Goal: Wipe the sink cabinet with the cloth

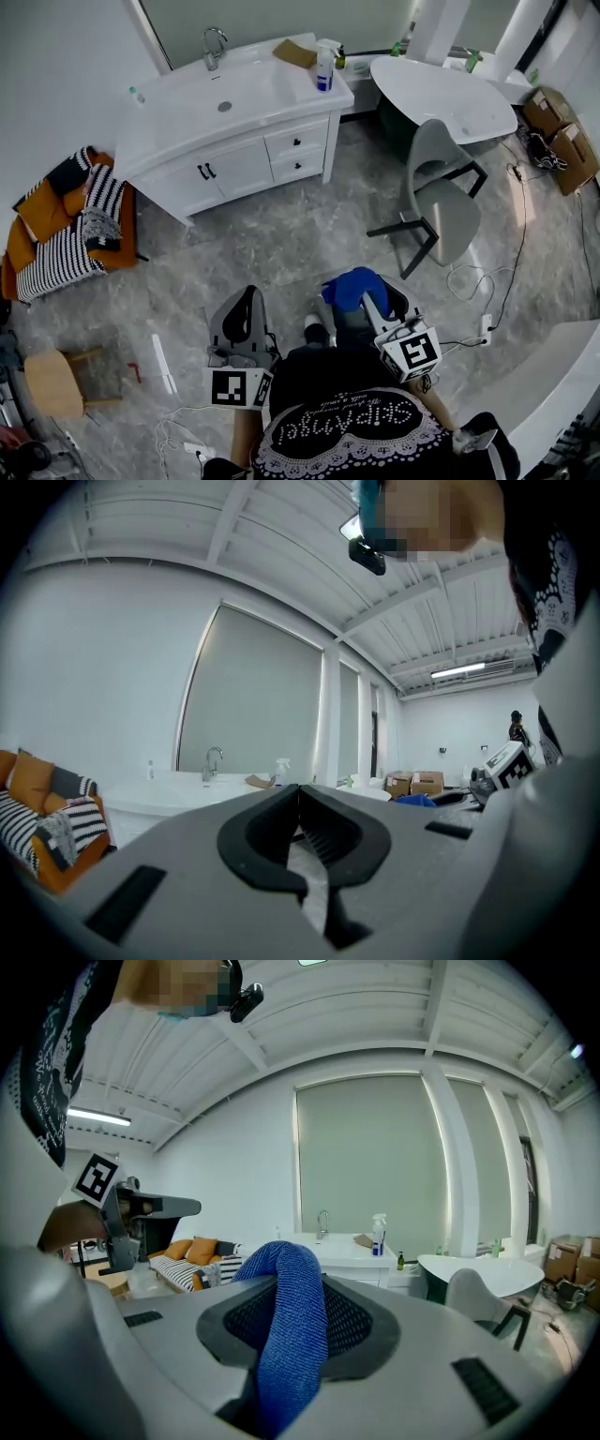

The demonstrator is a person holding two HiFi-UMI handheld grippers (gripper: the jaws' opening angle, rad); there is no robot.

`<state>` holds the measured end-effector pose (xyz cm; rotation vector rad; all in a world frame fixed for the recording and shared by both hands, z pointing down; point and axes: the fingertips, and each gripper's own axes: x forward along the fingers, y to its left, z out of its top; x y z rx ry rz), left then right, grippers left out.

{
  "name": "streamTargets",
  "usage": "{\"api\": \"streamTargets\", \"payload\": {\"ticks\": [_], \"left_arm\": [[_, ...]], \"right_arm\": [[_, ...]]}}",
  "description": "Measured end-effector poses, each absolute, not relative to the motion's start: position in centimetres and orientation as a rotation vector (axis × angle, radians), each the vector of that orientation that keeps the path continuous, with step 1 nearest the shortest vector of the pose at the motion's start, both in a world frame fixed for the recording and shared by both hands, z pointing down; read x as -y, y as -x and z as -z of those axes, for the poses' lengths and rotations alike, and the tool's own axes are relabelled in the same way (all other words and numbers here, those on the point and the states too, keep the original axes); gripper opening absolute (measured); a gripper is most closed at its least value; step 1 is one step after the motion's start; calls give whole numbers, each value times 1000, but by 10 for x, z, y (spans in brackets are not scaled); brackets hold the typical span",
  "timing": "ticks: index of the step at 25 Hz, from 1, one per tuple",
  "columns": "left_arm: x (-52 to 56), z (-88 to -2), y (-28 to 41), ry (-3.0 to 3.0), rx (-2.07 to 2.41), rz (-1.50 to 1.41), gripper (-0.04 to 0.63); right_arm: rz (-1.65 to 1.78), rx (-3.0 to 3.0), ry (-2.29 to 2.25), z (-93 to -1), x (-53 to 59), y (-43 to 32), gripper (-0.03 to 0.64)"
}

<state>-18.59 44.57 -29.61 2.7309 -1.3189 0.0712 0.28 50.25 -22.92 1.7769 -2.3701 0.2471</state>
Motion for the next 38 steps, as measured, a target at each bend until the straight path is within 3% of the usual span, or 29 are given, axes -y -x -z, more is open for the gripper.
{"api": "streamTargets", "payload": {"ticks": [8,24,38], "left_arm": [[-407,290,168,-2676,1343,-107,5],[-284,297,61,-2644,1474,-81,5],[-261,303,11,-2611,1569,-93,5]], "right_arm": [[-303,2397,-1750,228,-462,-19,115],[-280,2436,-1586,223,-330,-135,115],[-330,2491,-1546,217,-302,-192,115]]}}
